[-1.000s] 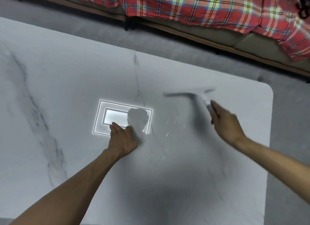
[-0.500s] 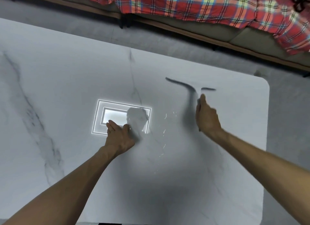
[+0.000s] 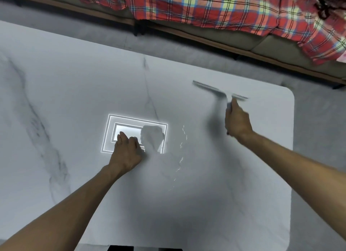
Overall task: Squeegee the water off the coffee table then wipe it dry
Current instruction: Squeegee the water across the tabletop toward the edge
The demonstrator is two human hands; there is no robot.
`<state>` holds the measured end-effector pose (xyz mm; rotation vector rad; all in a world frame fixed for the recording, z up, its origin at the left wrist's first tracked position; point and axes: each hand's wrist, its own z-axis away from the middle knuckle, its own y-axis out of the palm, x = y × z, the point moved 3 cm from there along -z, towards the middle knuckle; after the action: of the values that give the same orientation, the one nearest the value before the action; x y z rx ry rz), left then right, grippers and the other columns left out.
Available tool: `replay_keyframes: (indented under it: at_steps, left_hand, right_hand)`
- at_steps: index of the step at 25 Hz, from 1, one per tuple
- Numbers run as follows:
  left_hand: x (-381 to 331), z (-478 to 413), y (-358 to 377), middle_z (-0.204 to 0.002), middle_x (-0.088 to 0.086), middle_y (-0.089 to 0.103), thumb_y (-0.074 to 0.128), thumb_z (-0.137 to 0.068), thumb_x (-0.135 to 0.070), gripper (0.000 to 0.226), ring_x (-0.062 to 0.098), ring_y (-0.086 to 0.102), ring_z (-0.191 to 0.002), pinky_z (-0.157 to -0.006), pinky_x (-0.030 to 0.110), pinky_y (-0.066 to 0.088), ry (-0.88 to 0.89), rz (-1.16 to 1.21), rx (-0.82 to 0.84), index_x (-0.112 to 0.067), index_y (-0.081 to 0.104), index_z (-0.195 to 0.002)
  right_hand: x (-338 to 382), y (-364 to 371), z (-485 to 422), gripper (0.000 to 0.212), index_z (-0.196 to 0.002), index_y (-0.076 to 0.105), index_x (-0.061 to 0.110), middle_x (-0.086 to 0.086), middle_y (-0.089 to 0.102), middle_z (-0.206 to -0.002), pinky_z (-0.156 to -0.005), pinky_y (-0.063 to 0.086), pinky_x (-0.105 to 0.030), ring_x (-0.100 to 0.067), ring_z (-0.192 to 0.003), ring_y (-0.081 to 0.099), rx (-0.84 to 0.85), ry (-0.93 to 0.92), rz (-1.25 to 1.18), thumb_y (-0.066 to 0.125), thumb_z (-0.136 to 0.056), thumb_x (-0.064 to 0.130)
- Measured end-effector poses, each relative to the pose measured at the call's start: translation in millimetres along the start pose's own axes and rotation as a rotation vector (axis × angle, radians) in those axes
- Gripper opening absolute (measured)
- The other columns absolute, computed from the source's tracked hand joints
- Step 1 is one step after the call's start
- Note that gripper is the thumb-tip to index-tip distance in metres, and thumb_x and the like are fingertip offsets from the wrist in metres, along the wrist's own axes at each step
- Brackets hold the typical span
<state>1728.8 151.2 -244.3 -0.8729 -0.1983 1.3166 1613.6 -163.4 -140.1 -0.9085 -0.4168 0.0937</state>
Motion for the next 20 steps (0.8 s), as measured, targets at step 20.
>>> replay_keyframes:
  at_steps: [20]
  left_hand:
    - [8,75,56,-0.149,0.035,0.018,0.049,-0.083,-0.007,0.046,0.044,0.018,-0.142,-0.11,0.042,0.031,-0.07,-0.089,0.149,0.004,0.04,-0.127]
  right_hand:
    - [-171,-8,77,0.043,-0.143,0.02,0.059,0.01,0.069,-0.086,-0.064,0.04,-0.031,-0.019,-0.075,0.062,0.135,-0.419,0.467,0.023,-0.101,0.047]
